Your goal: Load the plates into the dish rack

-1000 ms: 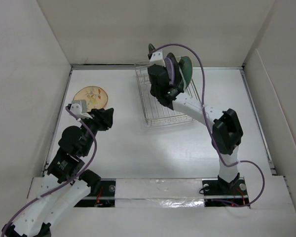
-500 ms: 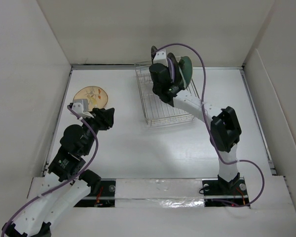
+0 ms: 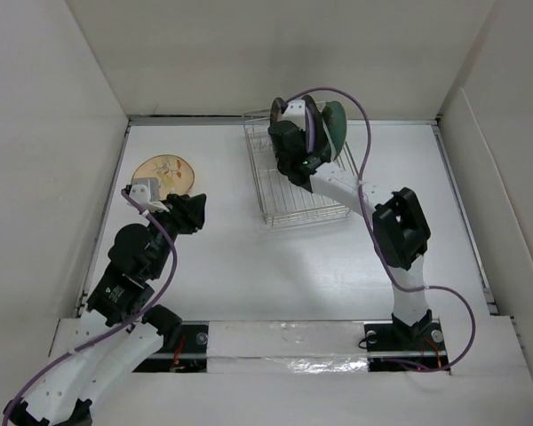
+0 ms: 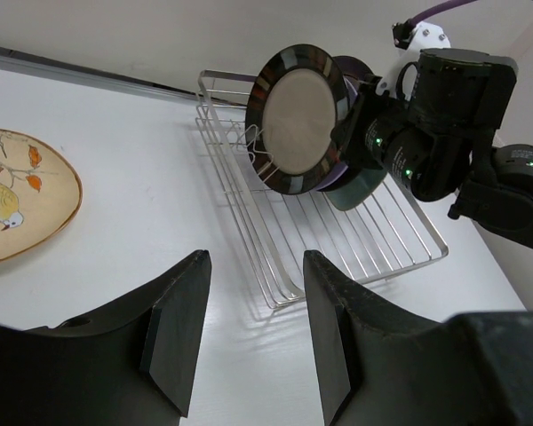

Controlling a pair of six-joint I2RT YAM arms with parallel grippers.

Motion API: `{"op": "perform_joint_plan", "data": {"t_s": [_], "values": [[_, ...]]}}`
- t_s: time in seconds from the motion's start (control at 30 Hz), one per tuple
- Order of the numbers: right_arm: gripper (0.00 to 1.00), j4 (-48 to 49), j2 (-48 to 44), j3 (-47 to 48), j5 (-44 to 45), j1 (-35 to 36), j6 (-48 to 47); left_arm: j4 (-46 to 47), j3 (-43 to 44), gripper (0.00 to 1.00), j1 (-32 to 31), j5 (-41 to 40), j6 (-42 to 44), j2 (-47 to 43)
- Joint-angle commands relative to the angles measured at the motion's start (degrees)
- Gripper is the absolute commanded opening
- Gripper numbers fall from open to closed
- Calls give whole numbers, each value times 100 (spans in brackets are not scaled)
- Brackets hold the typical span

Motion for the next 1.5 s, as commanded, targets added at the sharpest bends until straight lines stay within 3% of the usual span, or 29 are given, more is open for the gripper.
{"op": "perform_joint_plan", "data": {"t_s": [0.0,0.07,0.13,0.17,0.23,0.27,0.37,0.47,0.57,0.63,0.67,0.73,0.77,0.8,0.93,1.03,1.1,1.2,1.3,1.47], "values": [[0,592,-62,34,-184,-4,557,235,6,43,15,41,72,71],[0,505,-53,25,-175,-4,671,235,23,43,15,24,63,115],[7,426,-53,51,-201,-57,768,226,23,43,15,6,54,194],[26,303,-71,60,-297,-109,873,217,32,41,15,-28,46,220],[45,206,-167,121,-534,-162,909,209,41,40,15,-90,37,300],[58,206,-289,130,-770,-163,891,209,50,38,15,-143,28,361],[80,302,-570,113,-983,-163,769,200,85,33,15,-222,-7,493],[92,328,-1026,69,-1316,-163,628,174,137,28,15,-213,-86,730],[96,337,-1414,-89,-1607,-163,523,121,243,19,329,57,-227,967],[96,573,-1932,-536,-1818,-163,487,217,313,11,402,138,-358,1134],[81,818,-2134,-746,-1879,-84,487,252,409,5,454,42,-411,1222],[51,1066,-2741,-1473,-2187,57,531,261,567,2,454,-107,-734,1590],[6,1354,-2943,-1756,-2292,57,653,261,734,0,454,-212,-859,1757],[0,1513,-3128,-2046,-2545,153,724,244,805,0,454,-274,-1025,2098],[0,1919,-3814,-3269,-2891,373,1102,401,1025,0,716,-223,-1869,2909],[0,2121,-4410,-4286,-2934,496,1391,830,1086,23,1338,120,-2265,3576],[1,2174,-4666,-4631,-2952,497,1471,946,1113,31,1770,191,-2266,3804],[3,2183,-5237,-5141,-2926,566,1480,1096,1034,35,2947,997,-2257,4253],[5,2113,-5746,-5362,-2917,567,1436,1000,894,35,4009,1271,-2205,4500],[8,2060,-6179,-5547,-3023,567,1419,868,893,40,4927,1333,-1801,4896]]}}
